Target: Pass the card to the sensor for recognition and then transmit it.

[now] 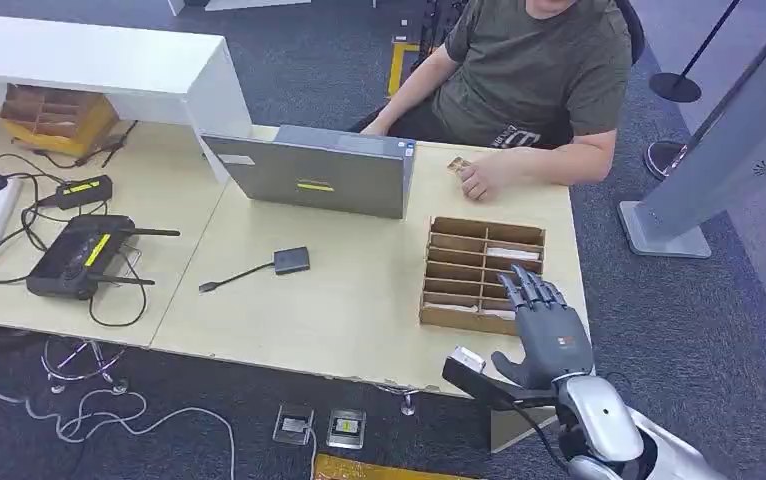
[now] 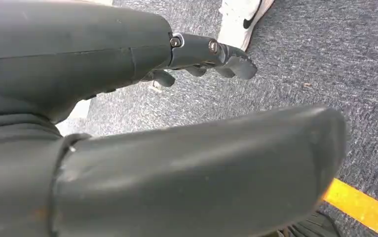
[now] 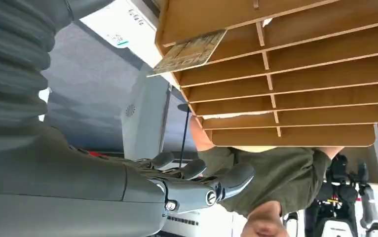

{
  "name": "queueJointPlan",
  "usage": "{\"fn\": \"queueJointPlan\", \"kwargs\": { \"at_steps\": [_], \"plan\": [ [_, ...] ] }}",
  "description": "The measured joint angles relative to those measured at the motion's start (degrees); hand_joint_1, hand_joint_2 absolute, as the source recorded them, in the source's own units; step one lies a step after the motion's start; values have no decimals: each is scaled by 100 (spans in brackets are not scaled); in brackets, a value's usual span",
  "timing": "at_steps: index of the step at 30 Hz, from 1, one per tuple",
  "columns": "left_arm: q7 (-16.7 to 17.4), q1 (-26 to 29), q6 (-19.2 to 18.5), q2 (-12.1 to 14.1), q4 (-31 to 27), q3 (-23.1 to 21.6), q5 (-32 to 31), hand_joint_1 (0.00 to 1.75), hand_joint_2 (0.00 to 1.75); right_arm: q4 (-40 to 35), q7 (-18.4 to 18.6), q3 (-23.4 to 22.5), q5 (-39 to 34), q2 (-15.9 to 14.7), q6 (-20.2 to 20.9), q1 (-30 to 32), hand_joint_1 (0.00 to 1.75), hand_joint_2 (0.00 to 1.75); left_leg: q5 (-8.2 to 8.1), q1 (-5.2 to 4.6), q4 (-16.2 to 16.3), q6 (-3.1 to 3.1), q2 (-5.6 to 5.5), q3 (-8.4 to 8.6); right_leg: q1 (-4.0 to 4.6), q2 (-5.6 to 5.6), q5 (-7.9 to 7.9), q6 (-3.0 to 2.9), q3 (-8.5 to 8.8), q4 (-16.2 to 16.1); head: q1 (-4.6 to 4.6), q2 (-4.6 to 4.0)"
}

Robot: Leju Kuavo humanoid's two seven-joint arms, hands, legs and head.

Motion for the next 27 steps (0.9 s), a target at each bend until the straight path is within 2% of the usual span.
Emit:
{"fn": "queueJointPlan", "kwargs": {
  "at_steps": [14, 27],
  "plan": [
    [0, 1, 31, 17, 0, 4, 31, 0, 0, 1019, -127, 107, -44, 476, -288, -259, 0, 175, 0, 0, 0, 0, 0, 0, 0, -1, 0, 0, -1, 0, 0, 0],
    [2, 3, 59, 33, 0, 2, 35, 0, 0, 1412, -22, 135, 85, 564, -306, -371, 0, 175, 0, 0, 1, 0, -1, 0, 0, 0, 0, 0, -2, 0, 0, -2]
  ]
}}
